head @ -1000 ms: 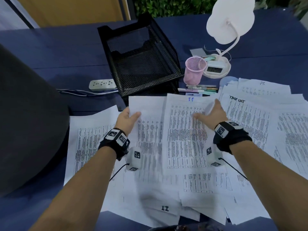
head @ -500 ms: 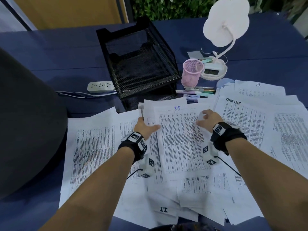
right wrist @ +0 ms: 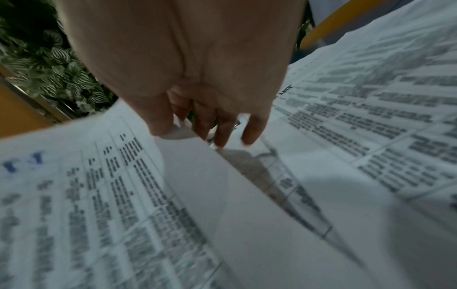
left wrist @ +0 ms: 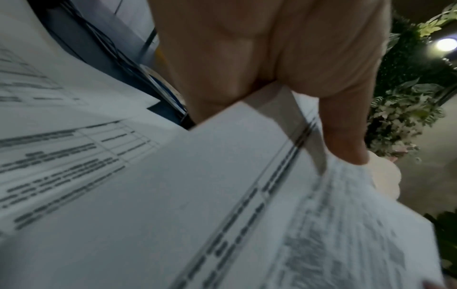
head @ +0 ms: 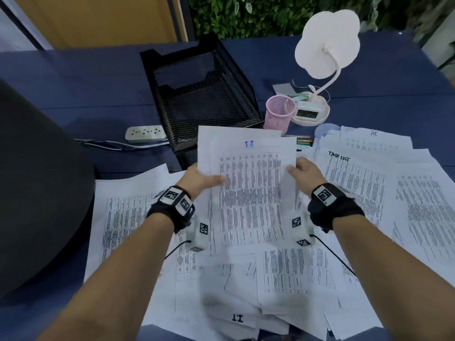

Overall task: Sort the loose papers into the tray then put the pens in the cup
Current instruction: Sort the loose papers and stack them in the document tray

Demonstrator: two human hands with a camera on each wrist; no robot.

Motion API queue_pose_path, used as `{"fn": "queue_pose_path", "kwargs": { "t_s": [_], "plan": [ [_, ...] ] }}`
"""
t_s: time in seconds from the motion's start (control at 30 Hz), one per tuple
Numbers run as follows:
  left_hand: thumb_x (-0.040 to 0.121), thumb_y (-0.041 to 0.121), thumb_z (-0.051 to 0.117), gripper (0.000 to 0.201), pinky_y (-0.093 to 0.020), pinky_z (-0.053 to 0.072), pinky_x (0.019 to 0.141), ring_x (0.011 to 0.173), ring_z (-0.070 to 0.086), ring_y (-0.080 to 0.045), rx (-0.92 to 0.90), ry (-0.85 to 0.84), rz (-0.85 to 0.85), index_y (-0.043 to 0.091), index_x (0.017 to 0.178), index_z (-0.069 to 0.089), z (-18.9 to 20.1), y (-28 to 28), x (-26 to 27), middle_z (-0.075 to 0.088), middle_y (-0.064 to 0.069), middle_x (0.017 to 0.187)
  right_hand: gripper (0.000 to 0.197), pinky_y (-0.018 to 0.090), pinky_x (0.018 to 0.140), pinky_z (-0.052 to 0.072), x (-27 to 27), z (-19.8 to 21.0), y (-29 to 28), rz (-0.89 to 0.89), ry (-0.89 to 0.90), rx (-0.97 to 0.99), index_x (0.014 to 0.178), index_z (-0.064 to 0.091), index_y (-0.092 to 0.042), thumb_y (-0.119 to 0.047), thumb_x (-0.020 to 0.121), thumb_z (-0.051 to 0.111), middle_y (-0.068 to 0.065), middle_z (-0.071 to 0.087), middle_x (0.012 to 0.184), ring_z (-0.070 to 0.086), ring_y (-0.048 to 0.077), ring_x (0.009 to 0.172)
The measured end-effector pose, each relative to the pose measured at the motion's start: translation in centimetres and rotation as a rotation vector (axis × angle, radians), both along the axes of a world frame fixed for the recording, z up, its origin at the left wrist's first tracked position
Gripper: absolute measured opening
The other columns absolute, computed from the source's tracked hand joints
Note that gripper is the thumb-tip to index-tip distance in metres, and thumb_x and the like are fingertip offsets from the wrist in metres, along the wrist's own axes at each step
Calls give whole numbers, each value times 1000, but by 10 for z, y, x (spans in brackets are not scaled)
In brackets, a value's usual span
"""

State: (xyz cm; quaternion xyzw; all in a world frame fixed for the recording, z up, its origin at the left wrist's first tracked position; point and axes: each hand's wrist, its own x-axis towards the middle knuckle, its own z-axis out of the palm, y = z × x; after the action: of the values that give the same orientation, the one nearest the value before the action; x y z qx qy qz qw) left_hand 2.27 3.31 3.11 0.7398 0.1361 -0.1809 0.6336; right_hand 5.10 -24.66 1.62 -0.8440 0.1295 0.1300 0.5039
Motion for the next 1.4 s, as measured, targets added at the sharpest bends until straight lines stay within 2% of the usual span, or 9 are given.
{"fn": "queue_pose_path", "kwargs": {
  "t_s": [0.13,0.2,0.3,0.6,0.77,0.87,1.0,1.2,1.4],
  "plan": [
    [71,21,84,65,-34,45,99,111,60,-20,138,-74,-10,7,127,54,-5,-17,-1,63,-1,121,23,27,58,32,-2,-3,14,-56,-9,68,76,37,-18,-17,97,45,0,39,71,37,16,61],
    [76,11,78,43,-32,48,92,105,63,-21,119,-124,50,10,115,61,3,-18,-2,67,-2,111,16,33,77,45,-4,-1,13,-87,14,167,105,45,-15,-21,93,54,5,55,96,53,21,84],
    [76,8,77,27,-31,51,88,97,67,-17,51,-221,82,20,98,68,33,-11,0,71,0,103,53,33,91,46,-5,13,12,-64,36,303,135,40,-12,-21,88,65,4,57,123,55,20,111],
    [83,2,70,30,-21,53,84,95,66,-6,-186,-594,389,18,105,59,104,-26,15,68,1,104,33,20,87,49,1,81,34,-61,-329,455,124,54,-13,-14,91,60,4,65,119,62,12,102],
    [82,6,71,37,-21,51,91,100,64,-4,-150,-545,450,15,114,55,81,-29,10,67,2,110,33,29,95,47,-3,81,39,1,-333,403,118,54,-14,-2,88,61,0,64,113,62,12,102],
    [80,9,74,43,-9,48,83,91,62,9,-139,-477,489,12,114,49,62,-26,6,64,7,103,36,15,83,48,-5,73,39,-6,-282,395,123,49,-6,4,88,57,1,63,109,61,3,93],
    [75,22,79,64,-41,45,104,113,60,-14,-77,-413,457,9,126,42,51,-23,3,63,-4,120,25,-1,71,42,-7,74,48,-12,-272,358,115,48,-9,1,93,53,-6,59,105,57,0,87],
    [87,6,66,35,-23,46,94,99,61,-4,-67,-429,345,16,116,47,56,-28,6,62,7,107,37,35,100,46,1,76,47,-109,-326,439,127,49,-5,5,91,50,10,61,122,60,21,111],
    [85,15,70,29,-16,52,84,98,64,-3,18,-411,193,18,112,60,49,-24,6,67,5,108,24,40,87,47,7,71,30,-188,-386,462,98,54,-22,1,92,49,1,63,98,58,18,90]
  ]
}}
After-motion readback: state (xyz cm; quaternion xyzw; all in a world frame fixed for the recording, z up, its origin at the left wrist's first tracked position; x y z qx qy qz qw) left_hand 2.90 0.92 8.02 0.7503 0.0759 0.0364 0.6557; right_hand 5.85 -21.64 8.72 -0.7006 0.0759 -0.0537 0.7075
